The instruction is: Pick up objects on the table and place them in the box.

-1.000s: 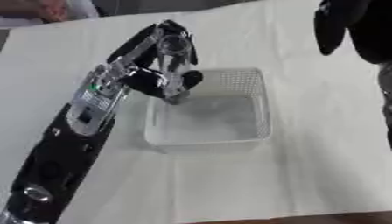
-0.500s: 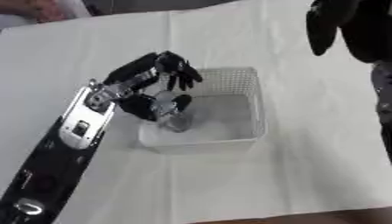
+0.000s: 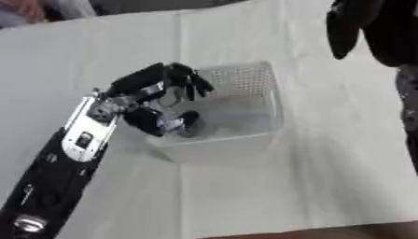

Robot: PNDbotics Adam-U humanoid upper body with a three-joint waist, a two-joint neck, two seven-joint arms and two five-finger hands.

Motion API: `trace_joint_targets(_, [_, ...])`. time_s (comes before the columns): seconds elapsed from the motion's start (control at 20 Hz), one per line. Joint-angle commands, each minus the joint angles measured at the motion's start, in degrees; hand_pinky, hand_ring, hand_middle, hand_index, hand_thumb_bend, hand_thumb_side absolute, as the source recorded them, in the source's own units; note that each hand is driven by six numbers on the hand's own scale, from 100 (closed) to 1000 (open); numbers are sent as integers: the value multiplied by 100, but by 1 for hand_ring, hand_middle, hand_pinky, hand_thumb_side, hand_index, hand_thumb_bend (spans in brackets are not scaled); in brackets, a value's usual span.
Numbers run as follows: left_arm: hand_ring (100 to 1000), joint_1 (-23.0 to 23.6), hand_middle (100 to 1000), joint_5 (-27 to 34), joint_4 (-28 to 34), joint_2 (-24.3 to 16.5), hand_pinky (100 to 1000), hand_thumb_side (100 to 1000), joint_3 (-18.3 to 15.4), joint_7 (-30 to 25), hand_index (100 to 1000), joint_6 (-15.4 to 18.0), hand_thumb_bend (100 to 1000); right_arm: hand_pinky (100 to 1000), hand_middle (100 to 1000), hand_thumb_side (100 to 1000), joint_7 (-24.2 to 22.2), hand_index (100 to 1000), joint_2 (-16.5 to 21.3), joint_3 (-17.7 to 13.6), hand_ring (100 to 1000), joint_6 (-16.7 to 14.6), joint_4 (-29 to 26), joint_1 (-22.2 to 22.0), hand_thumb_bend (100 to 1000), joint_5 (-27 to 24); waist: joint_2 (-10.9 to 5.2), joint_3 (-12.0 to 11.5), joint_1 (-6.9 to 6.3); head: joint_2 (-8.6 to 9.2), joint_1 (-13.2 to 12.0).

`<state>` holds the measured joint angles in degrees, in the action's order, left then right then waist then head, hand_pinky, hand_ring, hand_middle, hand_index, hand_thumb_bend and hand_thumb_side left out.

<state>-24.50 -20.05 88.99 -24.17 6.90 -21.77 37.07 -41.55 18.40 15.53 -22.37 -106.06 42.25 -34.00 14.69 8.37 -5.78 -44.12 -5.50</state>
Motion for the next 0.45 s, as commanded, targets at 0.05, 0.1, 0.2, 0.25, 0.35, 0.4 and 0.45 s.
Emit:
trace_joint_targets(0.05, [578, 29, 631, 543, 197, -231, 386, 807, -229, 353, 829, -71, 100, 287, 549, 869, -1041, 104, 113, -8, 440, -1077, -111, 138, 100, 9, -70, -31, 37, 0, 24])
trace_joint_targets(0.1, [578, 60, 631, 786, 286, -256, 386, 807, -316, 498, 829, -122, 100, 287, 549, 869, -1041, 104, 119, -6, 440, -1083, -111, 143, 100, 9, -67, -45, 38, 0, 17])
trace_joint_targets(0.2, [588, 122, 640, 1307, 515, -291, 396, 783, -482, 764, 822, -233, 100, 287, 549, 870, -1041, 103, 129, -3, 440, -1099, -109, 155, 100, 12, -60, -76, 45, 0, -4])
trace_joint_targets(0.25, [583, 135, 633, 1537, 648, -298, 400, 760, -575, 883, 809, -273, 100, 288, 549, 870, -1041, 103, 133, -3, 441, -1106, -107, 159, 100, 12, -58, -96, 53, 0, -17])
trace_joint_targets(0.35, [574, 155, 622, 1931, 984, -339, 399, 714, -767, 1103, 798, -344, 100, 288, 549, 871, -1041, 103, 138, -4, 441, -1122, -102, 169, 100, 11, -56, -139, 70, 0, -24])
trace_joint_targets(0.4, [574, 150, 622, 2070, 1156, -370, 399, 714, -845, 1186, 798, -374, 100, 288, 549, 871, -1041, 103, 138, -4, 441, -1128, -100, 172, 100, 10, -58, -160, 78, 0, -24])
trace_joint_targets(0.45, [572, 140, 621, 2167, 1307, -402, 400, 672, -904, 1241, 794, -405, 100, 288, 550, 871, -1041, 103, 135, -2, 441, -1133, -97, 172, 100, 10, -62, -177, 84, 0, -26])
